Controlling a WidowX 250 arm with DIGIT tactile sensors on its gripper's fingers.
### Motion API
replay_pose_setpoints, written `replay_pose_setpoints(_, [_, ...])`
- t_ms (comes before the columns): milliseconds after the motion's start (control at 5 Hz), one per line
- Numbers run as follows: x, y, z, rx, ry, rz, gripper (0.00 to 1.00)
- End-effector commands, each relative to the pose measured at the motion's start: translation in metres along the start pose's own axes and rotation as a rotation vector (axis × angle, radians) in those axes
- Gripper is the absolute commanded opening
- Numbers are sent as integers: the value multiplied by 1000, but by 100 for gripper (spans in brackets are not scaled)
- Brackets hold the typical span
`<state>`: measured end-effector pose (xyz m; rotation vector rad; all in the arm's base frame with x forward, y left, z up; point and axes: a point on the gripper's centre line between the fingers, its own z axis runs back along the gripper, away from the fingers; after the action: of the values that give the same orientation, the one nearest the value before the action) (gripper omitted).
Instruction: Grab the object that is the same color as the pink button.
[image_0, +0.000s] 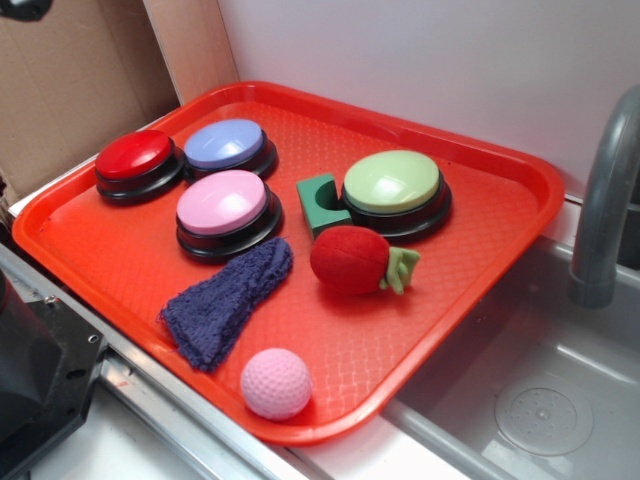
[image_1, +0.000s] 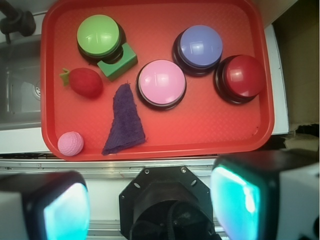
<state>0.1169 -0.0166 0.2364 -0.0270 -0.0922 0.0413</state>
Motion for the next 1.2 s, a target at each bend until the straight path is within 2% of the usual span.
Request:
replay_pose_setpoints(0, [0,0,0,0,0,0,100])
replay_pose_setpoints(200, [12,-13,-27,-44,-9,73,100])
replay_pose_setpoints(600, [33,-48,-92,-48,82,136,100])
replay_pose_setpoints(1000, [34,-88,-144,-114,151,36,100])
